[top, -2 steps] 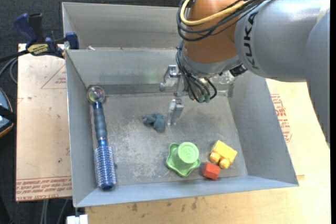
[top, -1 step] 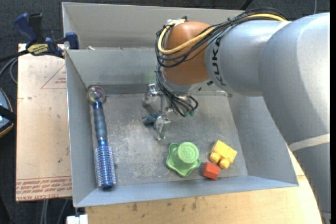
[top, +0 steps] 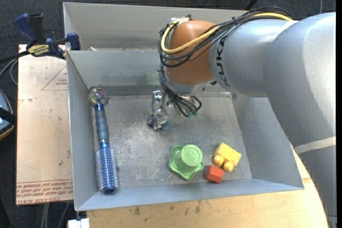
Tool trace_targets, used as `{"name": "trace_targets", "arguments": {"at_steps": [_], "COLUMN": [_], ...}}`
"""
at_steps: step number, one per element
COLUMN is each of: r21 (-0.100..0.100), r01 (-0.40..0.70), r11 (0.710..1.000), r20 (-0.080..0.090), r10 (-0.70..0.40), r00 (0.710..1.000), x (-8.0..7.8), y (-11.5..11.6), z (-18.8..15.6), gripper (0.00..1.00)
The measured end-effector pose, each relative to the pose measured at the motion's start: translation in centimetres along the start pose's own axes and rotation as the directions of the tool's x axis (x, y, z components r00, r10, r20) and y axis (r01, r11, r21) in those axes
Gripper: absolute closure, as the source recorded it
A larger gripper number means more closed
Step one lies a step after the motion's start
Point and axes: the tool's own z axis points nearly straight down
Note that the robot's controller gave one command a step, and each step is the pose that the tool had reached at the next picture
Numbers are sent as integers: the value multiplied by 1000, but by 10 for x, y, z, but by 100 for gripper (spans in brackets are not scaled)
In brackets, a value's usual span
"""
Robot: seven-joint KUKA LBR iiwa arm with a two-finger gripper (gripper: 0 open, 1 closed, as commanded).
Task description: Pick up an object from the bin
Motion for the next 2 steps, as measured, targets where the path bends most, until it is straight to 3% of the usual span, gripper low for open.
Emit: {"name": "trace_targets", "arguments": {"at_steps": [1,2], "r21": [1,1], "r01": [-26,-46], "r11": [1000,999], "r20": [-5,-9], "r10": [26,46], "r00": [1000,999], "x": [-4,-11], "y": [3,6], "z": [-101,-134], "gripper": [100,100]}}
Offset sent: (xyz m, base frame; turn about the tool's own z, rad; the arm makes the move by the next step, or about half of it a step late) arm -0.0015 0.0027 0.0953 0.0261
